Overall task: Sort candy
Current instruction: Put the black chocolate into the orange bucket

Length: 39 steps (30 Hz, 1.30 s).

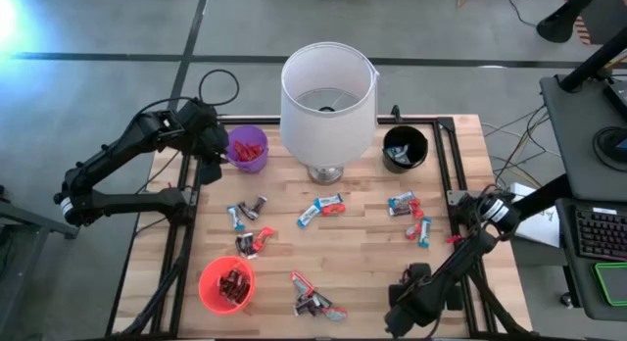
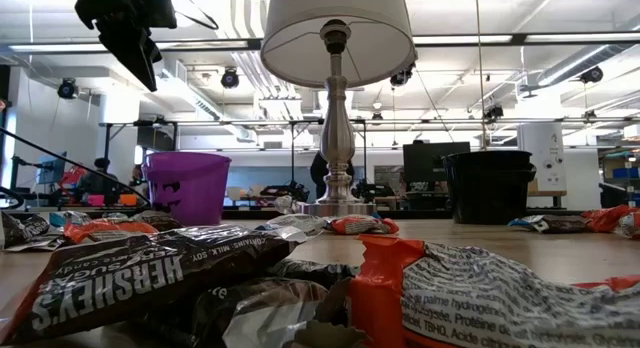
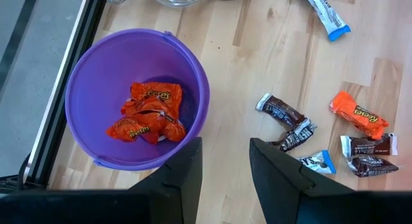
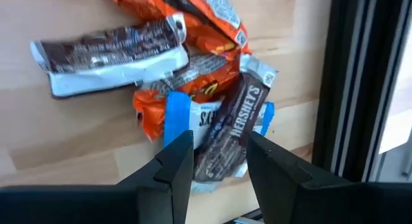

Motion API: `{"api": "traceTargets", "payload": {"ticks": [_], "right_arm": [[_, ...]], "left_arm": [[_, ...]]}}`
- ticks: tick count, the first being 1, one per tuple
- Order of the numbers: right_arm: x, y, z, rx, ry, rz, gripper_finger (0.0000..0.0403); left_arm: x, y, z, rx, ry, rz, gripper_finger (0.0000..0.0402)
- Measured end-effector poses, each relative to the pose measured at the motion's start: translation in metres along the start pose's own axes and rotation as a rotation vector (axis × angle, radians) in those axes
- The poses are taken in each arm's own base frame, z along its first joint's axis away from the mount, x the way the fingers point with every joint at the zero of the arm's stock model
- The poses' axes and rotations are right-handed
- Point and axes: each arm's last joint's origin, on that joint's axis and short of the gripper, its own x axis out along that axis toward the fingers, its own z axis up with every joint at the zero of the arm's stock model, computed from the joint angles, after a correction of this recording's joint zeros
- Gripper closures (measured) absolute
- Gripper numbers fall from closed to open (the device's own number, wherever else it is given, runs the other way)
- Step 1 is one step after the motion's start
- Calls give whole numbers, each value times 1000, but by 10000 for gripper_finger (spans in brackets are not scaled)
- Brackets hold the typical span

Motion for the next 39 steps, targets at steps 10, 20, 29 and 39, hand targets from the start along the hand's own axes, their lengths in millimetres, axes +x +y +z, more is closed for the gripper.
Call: {"api": "traceTargets", "payload": {"ticks": [10,20,29,39], "right_arm": [[12,-2,1,-18,-2,-8,271],[15,-1,-5,-56,25,35,271],[5,-2,-9,-65,36,45,271],[1,-6,-11,-66,27,32,271]], "left_arm": [[0,0,0,-6,0,0,290],[0,0,0,-7,0,0,290],[0,0,1,-8,-11,5,290],[0,1,2,-8,-18,7,290]]}}
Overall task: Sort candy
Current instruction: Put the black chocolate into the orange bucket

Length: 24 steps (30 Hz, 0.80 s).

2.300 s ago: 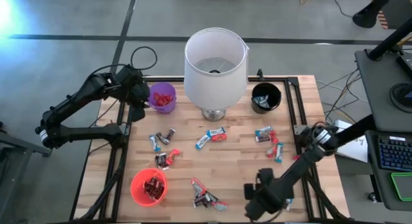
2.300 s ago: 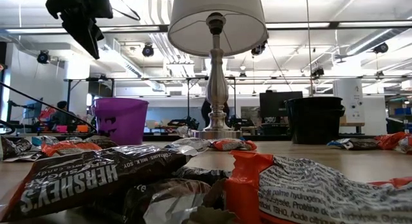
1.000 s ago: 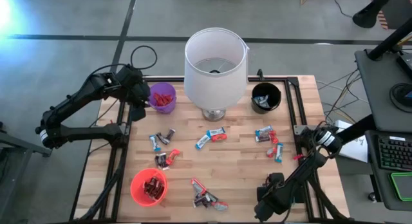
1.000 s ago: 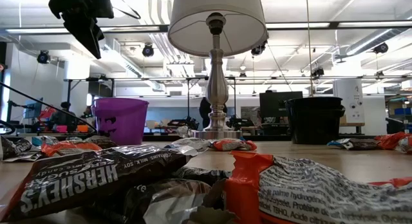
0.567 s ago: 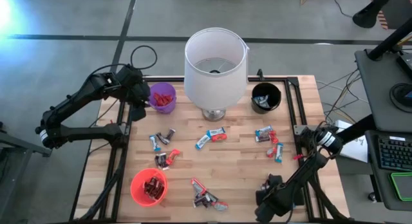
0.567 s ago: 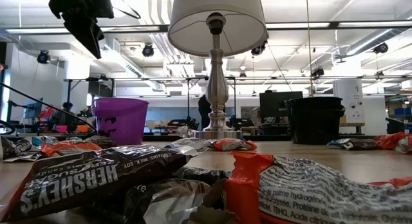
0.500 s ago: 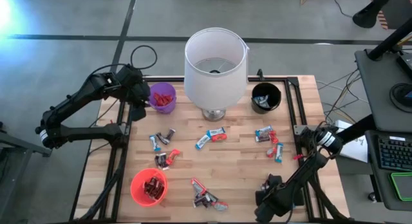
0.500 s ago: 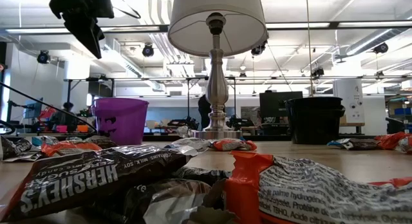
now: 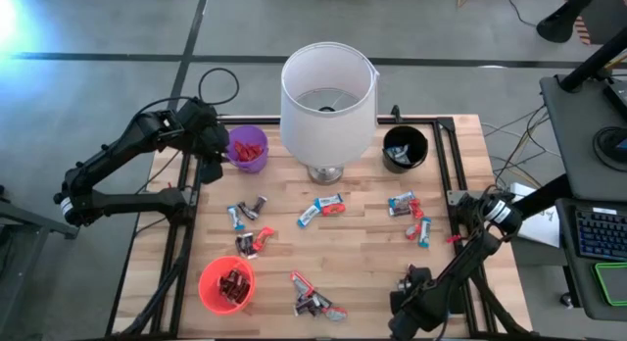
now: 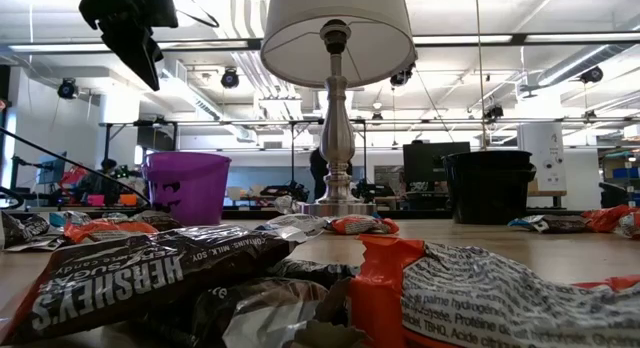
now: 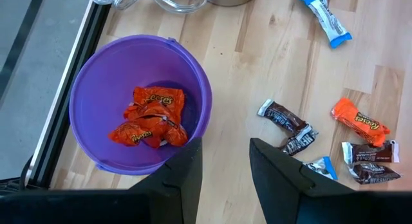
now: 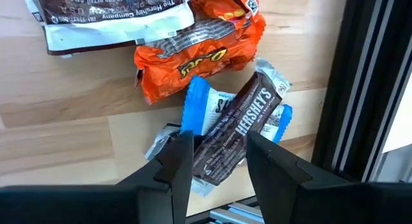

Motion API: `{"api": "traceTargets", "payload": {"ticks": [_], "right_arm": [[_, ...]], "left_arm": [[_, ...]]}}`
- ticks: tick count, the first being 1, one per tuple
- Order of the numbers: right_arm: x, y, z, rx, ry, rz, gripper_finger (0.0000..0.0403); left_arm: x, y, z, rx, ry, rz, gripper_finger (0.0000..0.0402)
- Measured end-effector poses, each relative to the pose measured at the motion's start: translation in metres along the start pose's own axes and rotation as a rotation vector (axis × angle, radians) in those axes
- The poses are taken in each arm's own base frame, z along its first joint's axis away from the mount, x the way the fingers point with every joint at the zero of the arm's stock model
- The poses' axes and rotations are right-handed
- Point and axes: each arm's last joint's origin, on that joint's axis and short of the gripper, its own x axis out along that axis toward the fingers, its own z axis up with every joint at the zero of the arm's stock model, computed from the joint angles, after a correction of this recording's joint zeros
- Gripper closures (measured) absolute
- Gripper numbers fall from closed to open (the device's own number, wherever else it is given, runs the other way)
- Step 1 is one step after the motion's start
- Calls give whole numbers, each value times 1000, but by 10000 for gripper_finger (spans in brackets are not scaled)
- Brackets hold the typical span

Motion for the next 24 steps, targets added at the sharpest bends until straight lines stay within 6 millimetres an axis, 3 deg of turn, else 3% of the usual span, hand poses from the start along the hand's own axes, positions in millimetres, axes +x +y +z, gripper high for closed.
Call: {"api": "traceTargets", "payload": {"ticks": [15,24], "right_arm": [[10,-4,-1,-17,-1,-12,271],[26,0,-3,-63,47,46,271]], "left_arm": [[0,0,0,-7,0,0,290],[0,0,0,-26,1,0,290]]}}
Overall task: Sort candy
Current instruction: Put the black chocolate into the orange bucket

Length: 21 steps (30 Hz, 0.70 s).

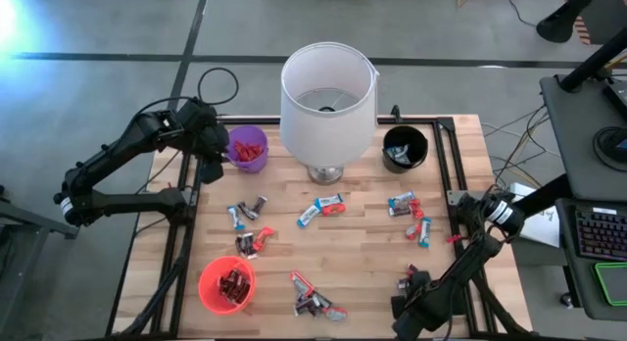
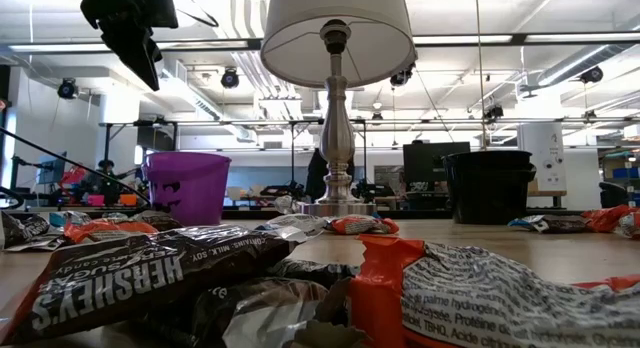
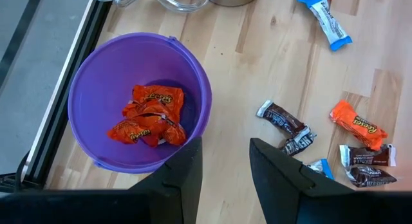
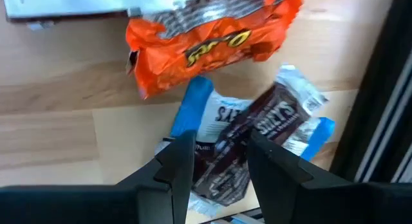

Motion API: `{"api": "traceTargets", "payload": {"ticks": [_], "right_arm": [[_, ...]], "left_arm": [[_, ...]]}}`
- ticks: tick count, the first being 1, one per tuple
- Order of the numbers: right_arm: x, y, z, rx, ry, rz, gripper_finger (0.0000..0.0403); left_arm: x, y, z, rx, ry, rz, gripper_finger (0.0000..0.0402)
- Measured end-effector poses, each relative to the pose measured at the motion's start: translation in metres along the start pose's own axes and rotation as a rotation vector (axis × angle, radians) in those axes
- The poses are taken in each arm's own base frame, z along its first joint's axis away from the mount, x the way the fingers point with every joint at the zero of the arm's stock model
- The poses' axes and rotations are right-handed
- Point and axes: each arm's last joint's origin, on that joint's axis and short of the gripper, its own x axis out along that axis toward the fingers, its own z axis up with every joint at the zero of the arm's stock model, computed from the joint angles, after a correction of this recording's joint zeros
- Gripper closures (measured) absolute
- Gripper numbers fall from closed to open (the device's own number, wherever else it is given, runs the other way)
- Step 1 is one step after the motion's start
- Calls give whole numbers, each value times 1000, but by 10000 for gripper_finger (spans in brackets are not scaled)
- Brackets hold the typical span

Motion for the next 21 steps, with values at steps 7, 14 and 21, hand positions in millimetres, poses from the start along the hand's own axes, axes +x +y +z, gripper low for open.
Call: {"api": "traceTargets", "payload": {"ticks": [7,14,21], "right_arm": [[7,-5,1,-12,-13,-10,272],[8,-5,0,-29,-12,-12,354],[8,-5,1,-36,-15,-11,390]], "left_arm": [[0,0,0,0,0,0,290],[0,0,0,-22,0,0,290],[0,0,0,-23,0,0,290]]}}
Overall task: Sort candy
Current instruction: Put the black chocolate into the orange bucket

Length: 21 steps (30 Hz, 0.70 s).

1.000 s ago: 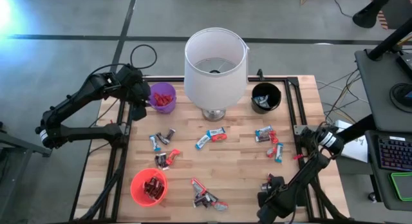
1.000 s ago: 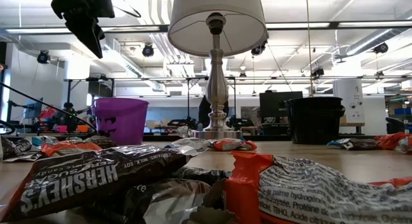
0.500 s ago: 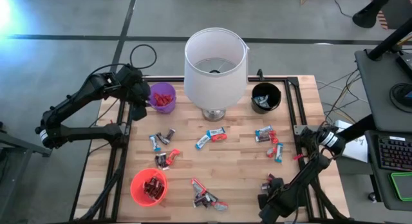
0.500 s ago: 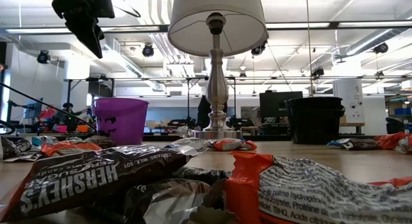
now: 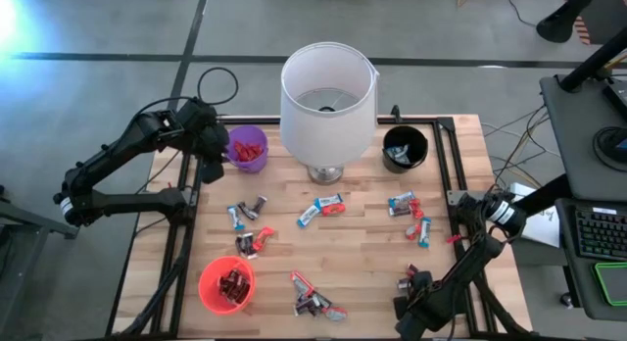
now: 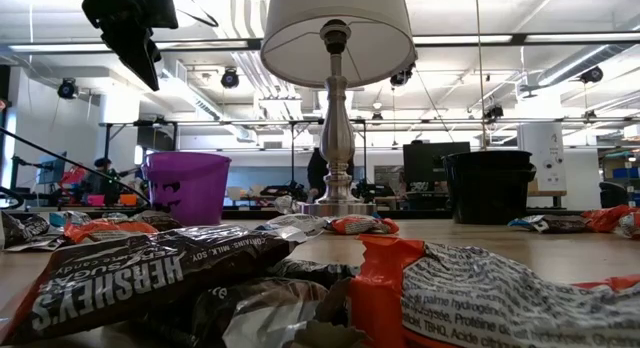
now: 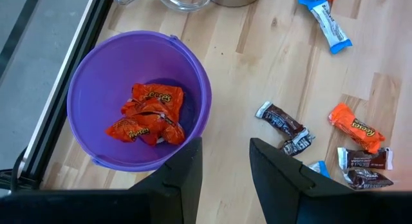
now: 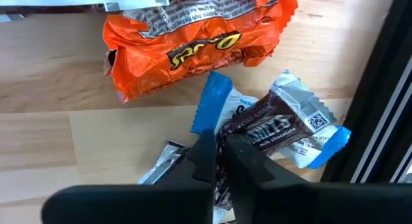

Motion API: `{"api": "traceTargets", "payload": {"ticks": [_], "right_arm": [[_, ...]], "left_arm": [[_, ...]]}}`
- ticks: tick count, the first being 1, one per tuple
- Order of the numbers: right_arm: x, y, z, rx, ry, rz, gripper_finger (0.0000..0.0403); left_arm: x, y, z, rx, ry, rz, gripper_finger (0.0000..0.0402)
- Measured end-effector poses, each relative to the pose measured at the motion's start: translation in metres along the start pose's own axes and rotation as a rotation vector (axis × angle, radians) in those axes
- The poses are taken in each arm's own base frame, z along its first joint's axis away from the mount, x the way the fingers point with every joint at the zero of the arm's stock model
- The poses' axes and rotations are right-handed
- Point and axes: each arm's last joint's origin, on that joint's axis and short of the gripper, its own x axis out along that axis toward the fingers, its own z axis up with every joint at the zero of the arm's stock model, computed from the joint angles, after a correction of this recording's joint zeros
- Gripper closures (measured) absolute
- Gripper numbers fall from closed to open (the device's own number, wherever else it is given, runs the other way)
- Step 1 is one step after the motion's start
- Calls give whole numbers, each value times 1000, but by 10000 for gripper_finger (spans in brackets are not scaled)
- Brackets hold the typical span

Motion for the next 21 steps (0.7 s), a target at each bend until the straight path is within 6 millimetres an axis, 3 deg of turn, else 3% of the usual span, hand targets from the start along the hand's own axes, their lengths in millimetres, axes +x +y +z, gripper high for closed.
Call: {"api": "traceTargets", "payload": {"ticks": [13,21], "right_arm": [[-25,-5,-8,16,-52,-30,394],[-27,-5,-8,17,-55,-30,394]], "left_arm": [[0,0,0,0,0,0,290],[0,0,0,18,0,0,290]]}}
